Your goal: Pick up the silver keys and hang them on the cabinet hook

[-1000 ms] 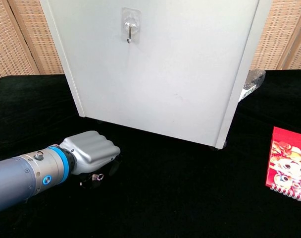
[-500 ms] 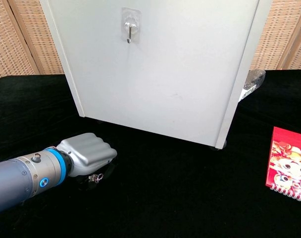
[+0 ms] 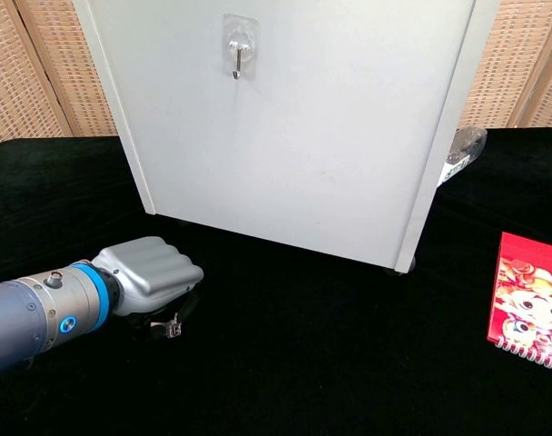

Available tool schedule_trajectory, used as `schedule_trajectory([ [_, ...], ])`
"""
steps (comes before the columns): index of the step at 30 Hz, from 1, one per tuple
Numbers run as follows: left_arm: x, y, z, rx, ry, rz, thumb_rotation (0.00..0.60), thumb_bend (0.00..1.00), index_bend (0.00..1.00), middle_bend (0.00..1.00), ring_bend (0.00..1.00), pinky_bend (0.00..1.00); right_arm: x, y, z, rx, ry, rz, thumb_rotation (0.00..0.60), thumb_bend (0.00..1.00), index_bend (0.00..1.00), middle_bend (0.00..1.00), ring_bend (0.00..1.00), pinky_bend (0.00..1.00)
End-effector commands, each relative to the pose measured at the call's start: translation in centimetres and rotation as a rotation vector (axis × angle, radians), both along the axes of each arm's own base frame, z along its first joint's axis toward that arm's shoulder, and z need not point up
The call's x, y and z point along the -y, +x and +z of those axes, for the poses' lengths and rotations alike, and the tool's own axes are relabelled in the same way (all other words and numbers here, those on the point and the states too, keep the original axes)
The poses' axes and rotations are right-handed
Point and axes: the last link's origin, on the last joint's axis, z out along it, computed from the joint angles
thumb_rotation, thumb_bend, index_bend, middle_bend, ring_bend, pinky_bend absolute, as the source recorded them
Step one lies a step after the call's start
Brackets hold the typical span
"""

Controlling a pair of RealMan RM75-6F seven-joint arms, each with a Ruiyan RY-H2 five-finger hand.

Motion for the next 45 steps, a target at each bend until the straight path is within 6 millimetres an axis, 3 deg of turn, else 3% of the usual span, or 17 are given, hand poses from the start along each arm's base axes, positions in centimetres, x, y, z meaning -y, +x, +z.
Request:
schedule_trajectory([
  [1, 0.0, -0.1, -0.1, -0.001, -0.001, 0.002, 0.600, 0.40, 0.46, 0.87, 0.83, 0.74, 0.0, 0.0, 0.0, 0.000, 0.002, 0.001, 0.600, 0.11, 0.00, 0.00, 0.00, 0.00],
  [18, 0.1, -0.1, -0.9, -0.002, 0.020, -0.009, 0.600, 0.41, 0.57, 0.87, 0.83, 0.74, 0.0, 0.0, 0.0, 0.004, -0.007, 0.004, 0.600, 0.11, 0.00, 0.00, 0.00, 0.00],
  [30, 0.1, -0.2, -0.6, 0.006, 0.027, -0.011, 0.600, 0.42, 0.58, 0.87, 0.83, 0.74, 0.0, 0.0, -0.1, 0.000, -0.005, 0.004, 0.600, 0.11, 0.00, 0.00, 0.00, 0.00],
  [35, 0.0, 0.0, -0.1, 0.022, 0.037, -0.022, 0.600, 0.42, 0.58, 0.87, 0.83, 0.74, 0.0, 0.0, -0.1, -0.001, -0.006, 0.004, 0.600, 0.11, 0.00, 0.00, 0.00, 0.00],
  [45, 0.0, 0.8, 2.7, 0.078, 0.074, -0.083, 0.600, 0.42, 0.58, 0.87, 0.83, 0.74, -0.1, 0.1, -0.1, -0.003, -0.005, 0.006, 0.600, 0.11, 0.00, 0.00, 0.00, 0.00],
])
